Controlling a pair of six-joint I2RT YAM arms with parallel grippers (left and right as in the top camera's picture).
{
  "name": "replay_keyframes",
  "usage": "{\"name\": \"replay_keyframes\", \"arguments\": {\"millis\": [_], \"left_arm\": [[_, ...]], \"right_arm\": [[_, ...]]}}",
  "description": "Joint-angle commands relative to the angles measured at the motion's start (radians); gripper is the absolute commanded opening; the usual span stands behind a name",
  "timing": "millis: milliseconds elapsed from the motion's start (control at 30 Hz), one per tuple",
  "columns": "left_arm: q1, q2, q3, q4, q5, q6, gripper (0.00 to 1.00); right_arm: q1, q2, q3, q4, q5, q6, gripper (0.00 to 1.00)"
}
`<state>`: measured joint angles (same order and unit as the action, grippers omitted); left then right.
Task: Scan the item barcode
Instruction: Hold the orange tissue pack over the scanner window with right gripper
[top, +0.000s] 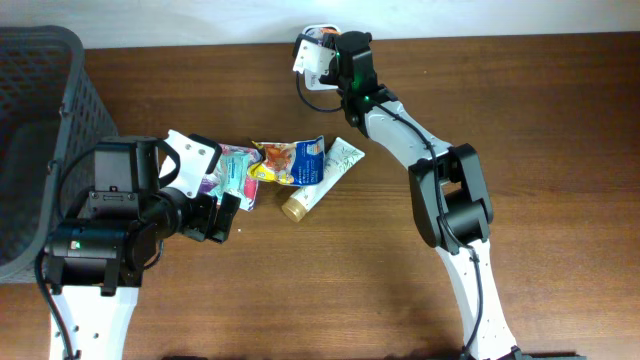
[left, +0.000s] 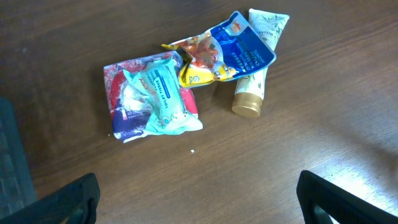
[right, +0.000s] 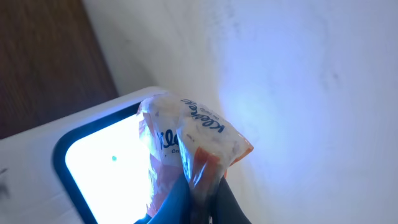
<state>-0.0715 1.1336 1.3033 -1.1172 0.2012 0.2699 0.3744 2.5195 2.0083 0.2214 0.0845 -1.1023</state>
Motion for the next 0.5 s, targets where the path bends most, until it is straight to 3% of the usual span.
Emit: {"name": "replay_keyframes", "arguments": {"millis": [0,133,467], "left_arm": [[0.005,-0.002,0.001,0.003,-0.007,0.016,0.99],[0.005,-0.002,0.001,0.003,-0.007,0.017,0.99],[0.005,-0.002,0.001,0.002,-0.007,0.016,0.99]], "right_arm": [[0.027,0.017,0.064,-0.044,0.013,0.016,0.04],[0.032,0.017,0.072,-0.102,0.017,0.114,0.04],[0.036,0.017,0.115,-0.092,0.072,0.113,0.04]]}}
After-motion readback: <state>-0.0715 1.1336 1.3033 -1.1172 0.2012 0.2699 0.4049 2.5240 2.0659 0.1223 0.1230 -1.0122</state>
